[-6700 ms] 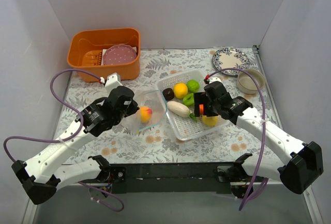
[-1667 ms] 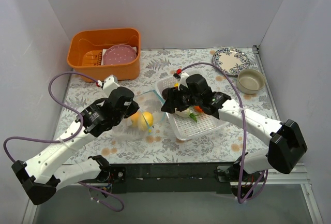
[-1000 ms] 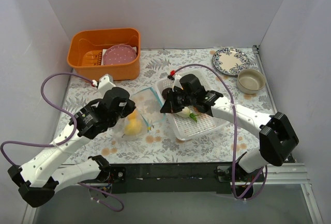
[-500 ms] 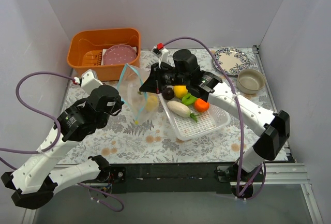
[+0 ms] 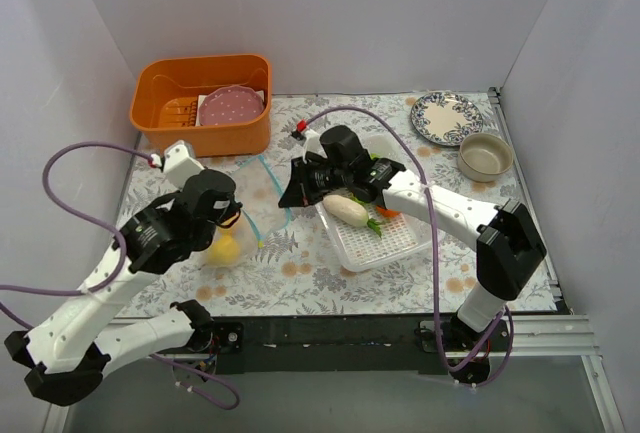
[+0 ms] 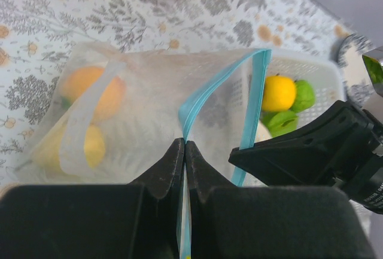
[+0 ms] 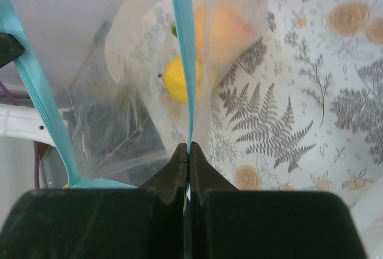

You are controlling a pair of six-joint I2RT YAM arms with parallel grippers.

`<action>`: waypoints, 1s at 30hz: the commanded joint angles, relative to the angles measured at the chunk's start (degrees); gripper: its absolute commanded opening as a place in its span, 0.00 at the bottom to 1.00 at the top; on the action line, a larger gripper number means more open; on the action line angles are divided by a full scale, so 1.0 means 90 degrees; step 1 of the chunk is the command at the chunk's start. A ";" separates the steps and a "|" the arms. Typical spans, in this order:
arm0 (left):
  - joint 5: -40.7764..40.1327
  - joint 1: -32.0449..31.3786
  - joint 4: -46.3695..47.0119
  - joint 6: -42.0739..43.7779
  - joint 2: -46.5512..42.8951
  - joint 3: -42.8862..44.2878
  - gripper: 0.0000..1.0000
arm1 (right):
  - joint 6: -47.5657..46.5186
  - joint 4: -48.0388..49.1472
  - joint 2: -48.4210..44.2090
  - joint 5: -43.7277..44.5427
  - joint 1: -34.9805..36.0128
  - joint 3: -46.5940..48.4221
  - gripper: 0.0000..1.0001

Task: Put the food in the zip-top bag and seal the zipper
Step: Adjust the zipper food storage bag at the center of the board.

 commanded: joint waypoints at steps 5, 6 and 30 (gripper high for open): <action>0.0584 -0.0011 0.0850 0.0081 0.0414 -0.0747 0.00 | 0.0289 0.0400 -0.0407 0.0750 -0.0004 -0.1382 0.05; 0.0681 -0.0011 0.0957 0.0130 0.0424 -0.0825 0.00 | 0.0280 0.0361 -0.0467 0.0830 -0.0004 -0.1489 0.16; 0.1141 -0.0011 0.1417 0.0189 0.0658 -0.1197 0.00 | -0.1624 -0.1240 -0.2646 0.2375 -0.1524 -0.2622 0.88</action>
